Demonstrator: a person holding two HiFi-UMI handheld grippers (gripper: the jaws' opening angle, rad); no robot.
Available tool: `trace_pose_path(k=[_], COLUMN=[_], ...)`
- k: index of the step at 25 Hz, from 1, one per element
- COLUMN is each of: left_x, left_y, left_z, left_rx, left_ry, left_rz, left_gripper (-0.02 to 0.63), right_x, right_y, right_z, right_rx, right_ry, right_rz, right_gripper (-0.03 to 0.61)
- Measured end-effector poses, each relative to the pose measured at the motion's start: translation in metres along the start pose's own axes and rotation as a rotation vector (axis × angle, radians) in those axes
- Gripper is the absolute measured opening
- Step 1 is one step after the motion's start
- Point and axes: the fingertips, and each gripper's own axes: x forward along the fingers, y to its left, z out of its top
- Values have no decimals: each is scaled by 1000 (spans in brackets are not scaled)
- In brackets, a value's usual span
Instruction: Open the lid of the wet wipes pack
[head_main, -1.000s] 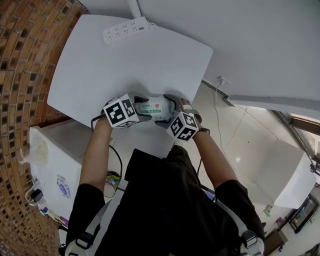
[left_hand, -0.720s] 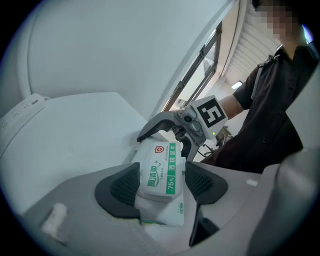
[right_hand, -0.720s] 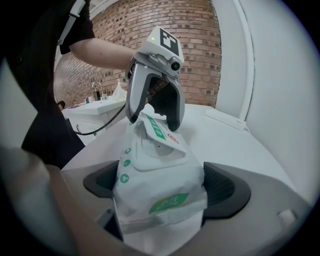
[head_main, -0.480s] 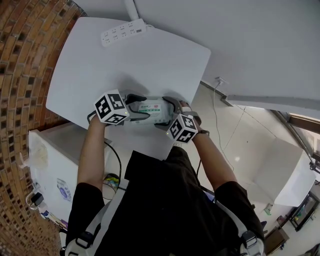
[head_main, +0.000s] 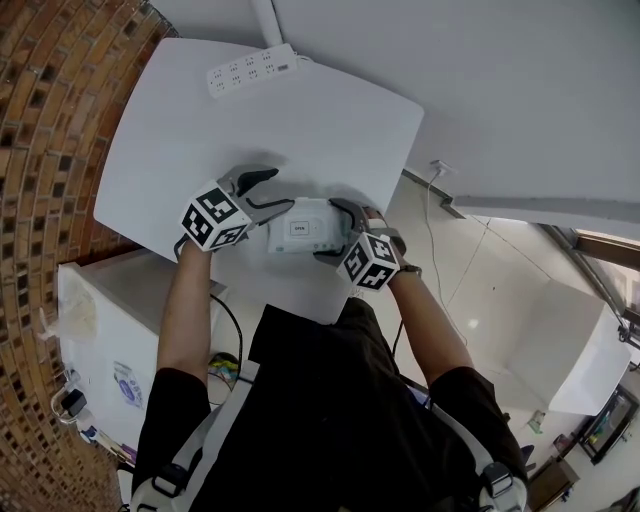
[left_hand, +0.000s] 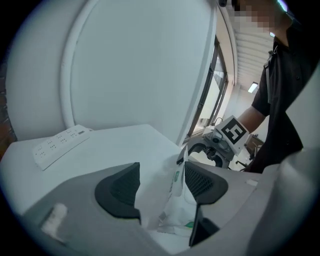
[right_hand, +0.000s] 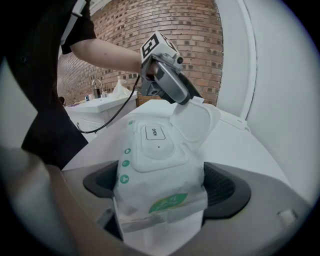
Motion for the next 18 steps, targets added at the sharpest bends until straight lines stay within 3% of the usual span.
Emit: trace_pose_path(k=[10, 18], left_x=[4, -10], left_y=[27, 16], left_z=[-20, -12], left_rx=[-219, -205], left_ry=[-131, -209], left_rz=[127, 150], left_gripper=[287, 285], right_x=[-1, -5], right_y=[-1, -5], right_z=[0, -1], right_rx=[3, 18], right_ry=[6, -12], right_rz=[-6, -24], right_gripper=[509, 509])
